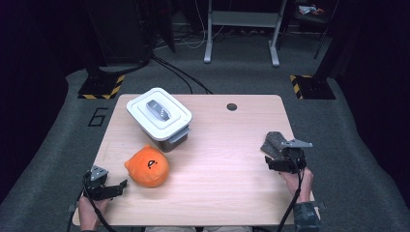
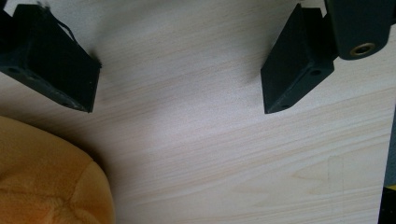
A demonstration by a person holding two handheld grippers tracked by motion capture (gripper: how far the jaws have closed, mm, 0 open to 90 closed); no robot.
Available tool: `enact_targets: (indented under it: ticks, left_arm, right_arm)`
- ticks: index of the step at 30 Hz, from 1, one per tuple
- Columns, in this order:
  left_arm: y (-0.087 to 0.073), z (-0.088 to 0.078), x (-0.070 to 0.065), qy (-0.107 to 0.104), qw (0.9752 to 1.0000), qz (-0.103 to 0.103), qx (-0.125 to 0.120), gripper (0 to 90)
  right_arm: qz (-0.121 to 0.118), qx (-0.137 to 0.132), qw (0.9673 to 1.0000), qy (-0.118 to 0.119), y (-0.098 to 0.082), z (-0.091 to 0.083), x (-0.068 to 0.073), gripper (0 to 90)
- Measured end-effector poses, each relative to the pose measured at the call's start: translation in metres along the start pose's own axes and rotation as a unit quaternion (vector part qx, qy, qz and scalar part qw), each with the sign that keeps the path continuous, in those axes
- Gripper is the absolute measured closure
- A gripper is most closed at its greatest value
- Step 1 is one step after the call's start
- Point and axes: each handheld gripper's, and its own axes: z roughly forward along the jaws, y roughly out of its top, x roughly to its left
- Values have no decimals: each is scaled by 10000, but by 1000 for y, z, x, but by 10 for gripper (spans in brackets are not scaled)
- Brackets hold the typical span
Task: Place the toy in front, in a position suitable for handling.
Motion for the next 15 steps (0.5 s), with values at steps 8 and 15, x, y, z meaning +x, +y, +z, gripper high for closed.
enact_targets:
  ticks: [8,15]
  left_arm:
    - [0,0,0,0,10000,2,1,113]
    - [0,0,0,-1,10000,0,-1,113]
  right_arm:
    - [-236,96,9994,239,-18,1,27,88]
    - [-394,111,9983,409,-42,4,44,65]
